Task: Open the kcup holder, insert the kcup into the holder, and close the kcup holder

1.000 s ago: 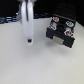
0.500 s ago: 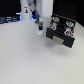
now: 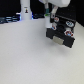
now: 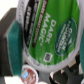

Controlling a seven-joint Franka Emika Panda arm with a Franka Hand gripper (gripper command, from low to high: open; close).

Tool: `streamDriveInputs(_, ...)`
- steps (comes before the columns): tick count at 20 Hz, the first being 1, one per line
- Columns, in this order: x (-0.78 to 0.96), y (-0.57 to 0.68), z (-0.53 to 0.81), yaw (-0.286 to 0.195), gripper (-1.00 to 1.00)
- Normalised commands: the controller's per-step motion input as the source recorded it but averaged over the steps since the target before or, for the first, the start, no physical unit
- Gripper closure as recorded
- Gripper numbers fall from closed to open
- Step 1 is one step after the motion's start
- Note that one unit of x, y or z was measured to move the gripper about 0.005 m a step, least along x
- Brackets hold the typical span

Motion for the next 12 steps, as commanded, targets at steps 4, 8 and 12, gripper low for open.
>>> streamDriveInputs(4, 0.20, 0.69, 0.34, 0.004, 1.00)
streamDriveInputs(8, 0.12, 0.68, 0.24, 0.014, 1.00)
streamDriveInputs(12, 0.06, 0.65, 0.04, 0.030, 1.00)
